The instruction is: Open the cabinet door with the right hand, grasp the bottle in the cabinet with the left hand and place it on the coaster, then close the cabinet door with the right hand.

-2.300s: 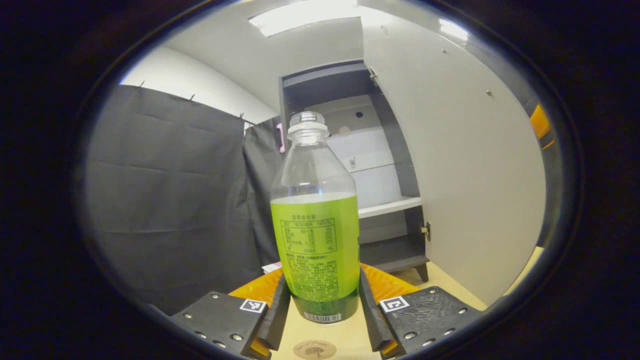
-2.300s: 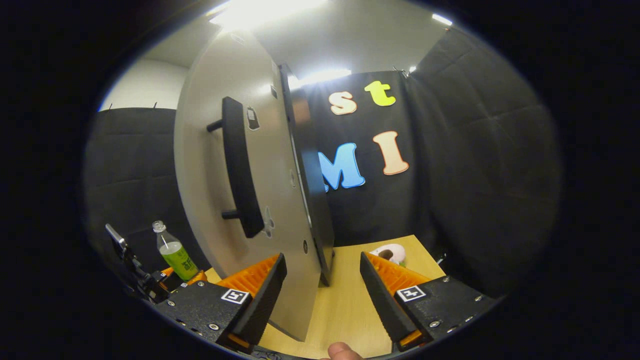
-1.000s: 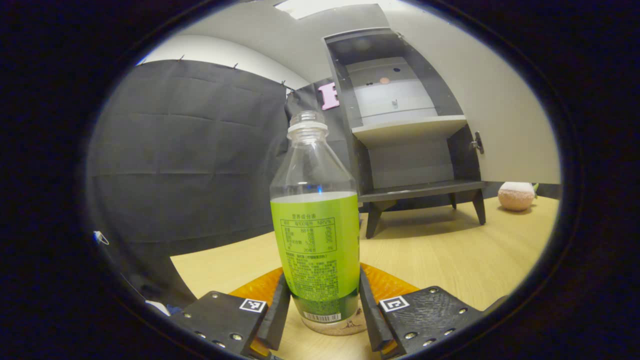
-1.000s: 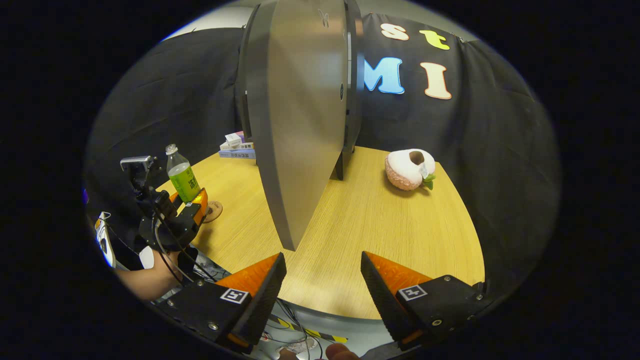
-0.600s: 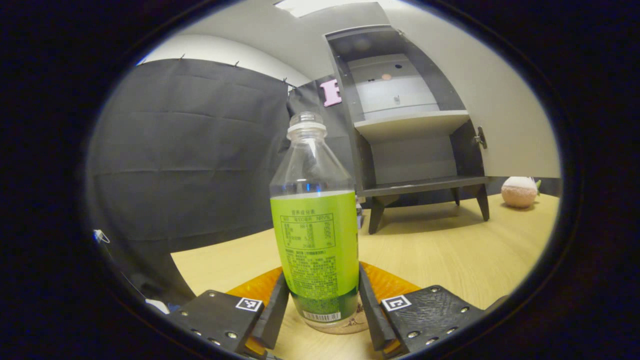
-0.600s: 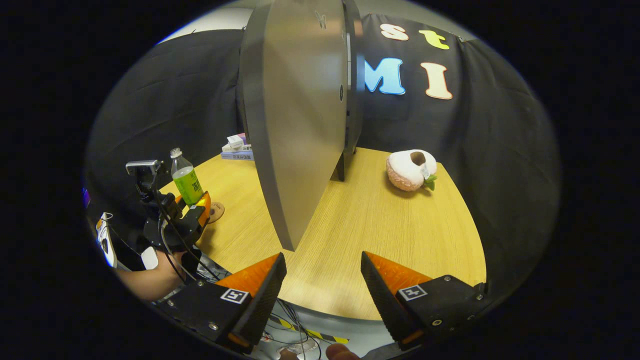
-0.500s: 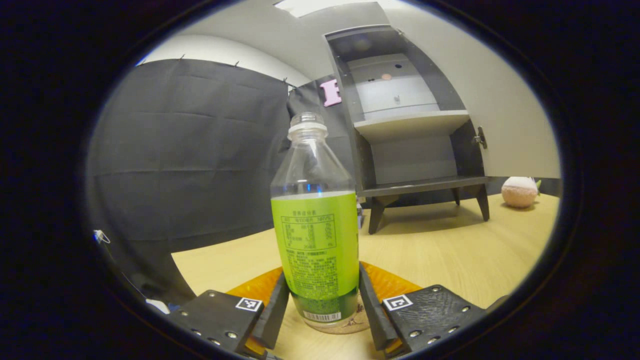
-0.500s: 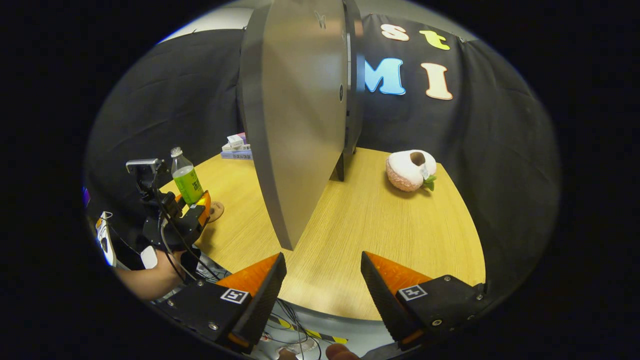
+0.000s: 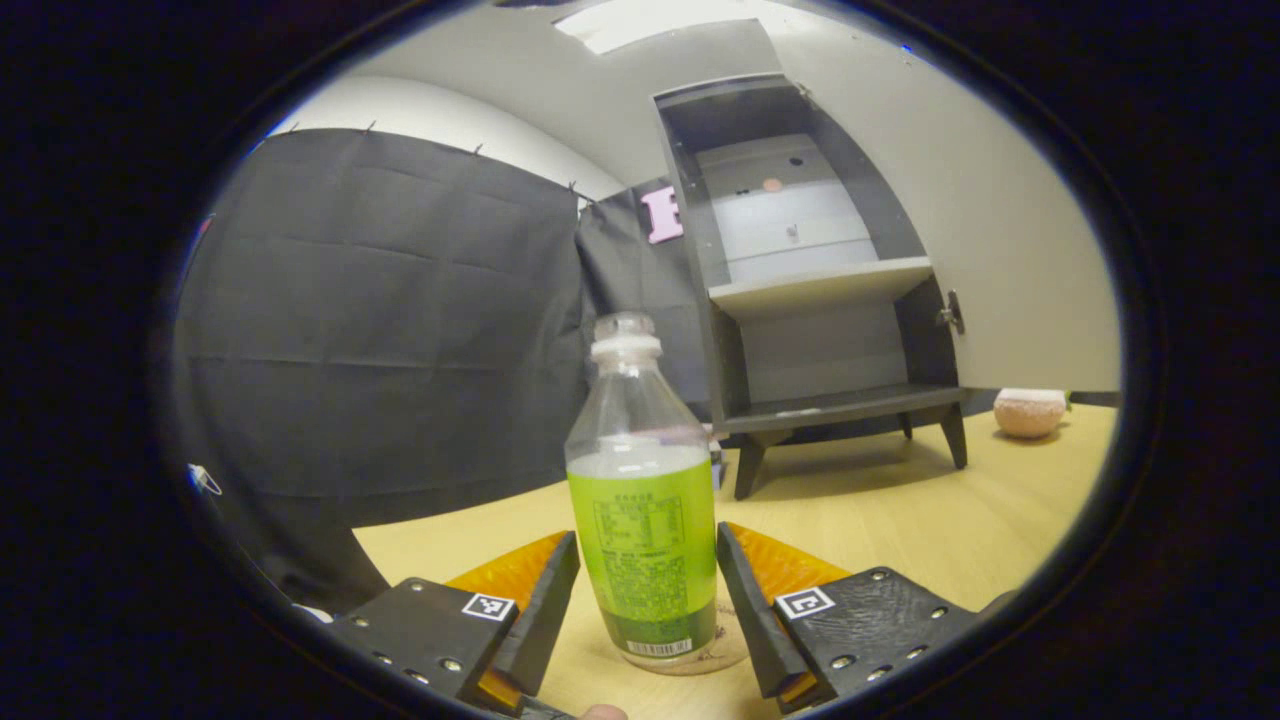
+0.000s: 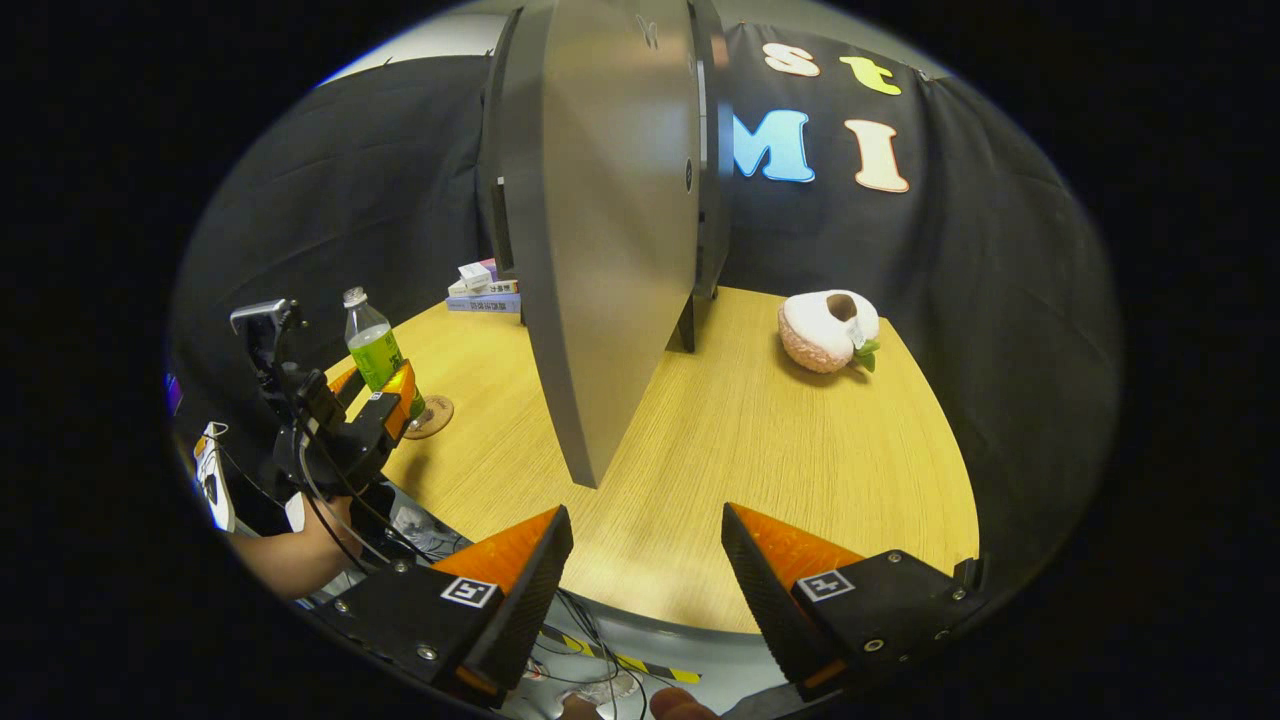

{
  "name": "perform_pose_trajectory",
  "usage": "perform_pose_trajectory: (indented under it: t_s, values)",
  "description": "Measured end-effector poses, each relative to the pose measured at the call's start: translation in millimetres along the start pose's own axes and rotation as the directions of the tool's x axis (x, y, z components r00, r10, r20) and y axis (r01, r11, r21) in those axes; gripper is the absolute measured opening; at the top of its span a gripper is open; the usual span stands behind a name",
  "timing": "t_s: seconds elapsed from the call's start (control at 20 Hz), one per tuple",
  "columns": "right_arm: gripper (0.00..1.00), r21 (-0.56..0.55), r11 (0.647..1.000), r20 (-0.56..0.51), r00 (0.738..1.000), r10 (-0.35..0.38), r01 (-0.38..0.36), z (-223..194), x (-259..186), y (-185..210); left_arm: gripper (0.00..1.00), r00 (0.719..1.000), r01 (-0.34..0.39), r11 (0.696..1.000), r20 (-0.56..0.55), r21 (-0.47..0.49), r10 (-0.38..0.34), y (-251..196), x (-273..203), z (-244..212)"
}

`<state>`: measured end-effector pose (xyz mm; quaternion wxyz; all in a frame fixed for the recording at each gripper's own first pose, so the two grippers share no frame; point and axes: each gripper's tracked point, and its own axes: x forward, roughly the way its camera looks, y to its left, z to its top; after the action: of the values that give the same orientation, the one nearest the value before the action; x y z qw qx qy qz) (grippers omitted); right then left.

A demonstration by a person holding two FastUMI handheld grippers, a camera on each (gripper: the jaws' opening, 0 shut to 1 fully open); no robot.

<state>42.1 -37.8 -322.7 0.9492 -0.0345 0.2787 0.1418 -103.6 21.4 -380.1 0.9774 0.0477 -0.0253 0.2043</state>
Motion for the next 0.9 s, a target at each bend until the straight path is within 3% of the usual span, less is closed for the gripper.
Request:
perform_pose_trajectory:
  t_s: [0.05, 0.15, 0.25, 0.5, 0.7, 0.9]
  values:
    - [0.93, -0.003, 1.0, 0.001, 1.0, -0.001, 0.001, 0, -1, 0, 0.75, 1.0, 0.001, 1.0, 0.007, 0.001, -0.001, 2, 0, 5]
    - [0.93, -0.001, 1.0, -0.005, 1.0, -0.008, 0.008, -3, 0, -1, 0.83, 1.0, -0.011, 1.0, 0.008, 0.015, 0.011, 5, -2, 16]
    - [0.93, 0.018, 1.0, 0.008, 1.0, -0.011, 0.011, 1, -2, -2, 0.78, 1.0, -0.004, 1.0, 0.026, 0.007, 0.004, 4, -6, 35]
    - [0.93, 0.04, 0.999, 0.05, 0.999, -0.007, 0.005, 14, -8, -4, 0.83, 0.996, 0.032, 0.999, 0.082, -0.003, -0.032, 8, -13, 94]
    - [0.93, 0.088, 0.996, 0.078, 0.997, -0.009, 0.002, 22, -13, -7, 0.78, 0.994, 0.039, 0.999, 0.098, 0.023, -0.041, 15, -17, 137]
    - [0.93, 0.089, 0.995, 0.101, 0.994, -0.045, 0.036, 33, -25, -14, 0.82, 0.992, 0.101, 0.995, 0.075, -0.006, -0.1, 6, -26, 171]
